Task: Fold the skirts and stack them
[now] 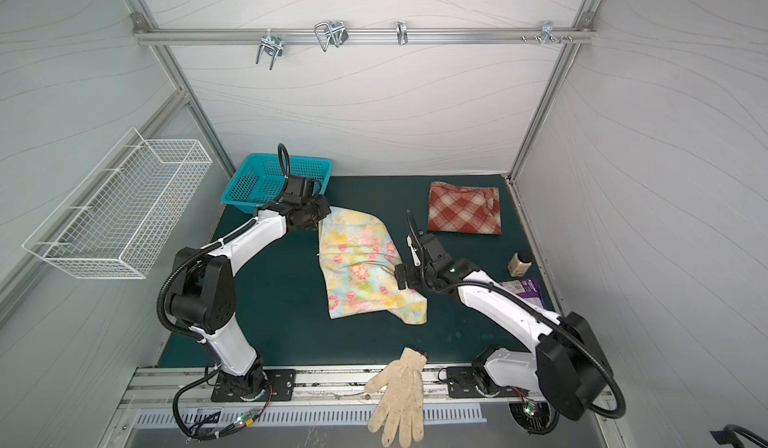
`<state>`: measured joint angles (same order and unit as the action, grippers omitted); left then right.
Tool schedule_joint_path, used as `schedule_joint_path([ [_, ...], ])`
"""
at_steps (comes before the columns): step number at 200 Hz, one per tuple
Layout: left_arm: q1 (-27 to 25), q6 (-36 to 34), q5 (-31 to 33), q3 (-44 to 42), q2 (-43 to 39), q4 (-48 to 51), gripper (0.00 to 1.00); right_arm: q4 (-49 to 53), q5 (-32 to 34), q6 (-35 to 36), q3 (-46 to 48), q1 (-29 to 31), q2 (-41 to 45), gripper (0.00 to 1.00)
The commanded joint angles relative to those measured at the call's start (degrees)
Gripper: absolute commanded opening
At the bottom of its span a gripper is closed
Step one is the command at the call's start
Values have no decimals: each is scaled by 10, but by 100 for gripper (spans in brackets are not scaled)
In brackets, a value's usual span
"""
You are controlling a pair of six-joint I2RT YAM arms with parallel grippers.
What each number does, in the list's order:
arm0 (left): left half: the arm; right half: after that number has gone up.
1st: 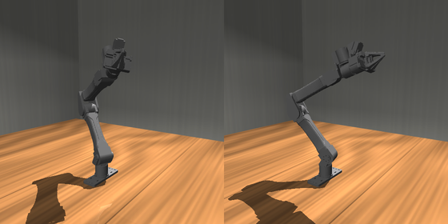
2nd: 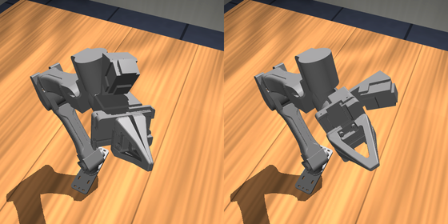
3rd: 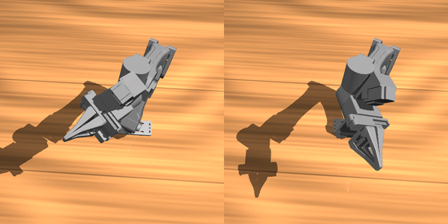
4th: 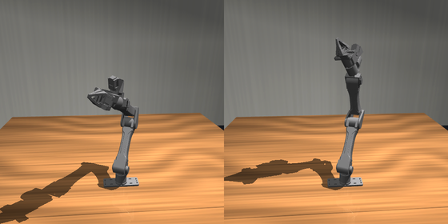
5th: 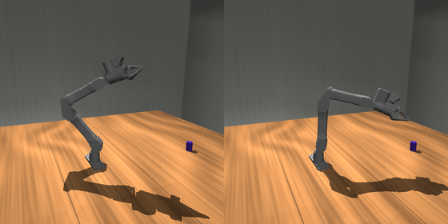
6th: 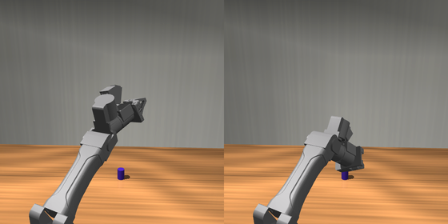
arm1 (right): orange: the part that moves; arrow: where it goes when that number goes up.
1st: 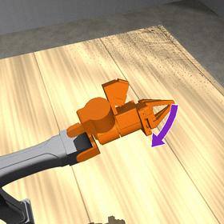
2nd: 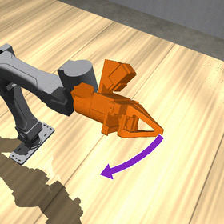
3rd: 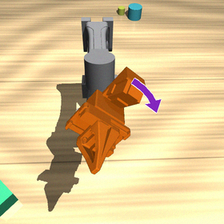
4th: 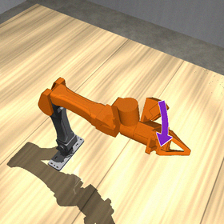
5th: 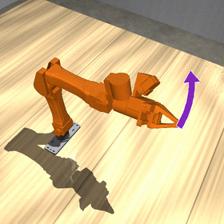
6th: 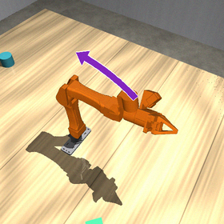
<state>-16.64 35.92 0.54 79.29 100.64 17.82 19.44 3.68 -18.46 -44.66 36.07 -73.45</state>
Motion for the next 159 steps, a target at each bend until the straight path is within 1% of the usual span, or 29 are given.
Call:
schedule_joint_path([
  [1, -14, -21, -15, 58, 14, 29, 0, -26, -37, 8, -24, -34, -42, 99],
  [18, -25, -34, -25, 116, 50, 51, 0, -37, -57, 4, -35, -31, -74, 99],
  [46, -37, -42, -39, 198, 106, 82, 0, -61, -49, -10, -38, 6, -122, 99],
  [67, -43, -43, -46, 243, 135, 92, 0, -93, -42, -40, -27, 45, -150, 99],
  [79, -45, -47, -49, 260, 151, 95, 0, -120, -55, -64, -13, 62, -157, 99],
  [87, -47, -51, -51, 290, 163, 101, 0, -141, -65, -83, -4, 73, -162, 99],
  [128, -52, -55, -70, 404, 231, 139, 0, -193, -53, -146, 4, 169, -186, 99],
  [159, -59, -54, -85, 464, 270, 149, 0, -236, -39, -195, 2, 244, -210, 99],
])
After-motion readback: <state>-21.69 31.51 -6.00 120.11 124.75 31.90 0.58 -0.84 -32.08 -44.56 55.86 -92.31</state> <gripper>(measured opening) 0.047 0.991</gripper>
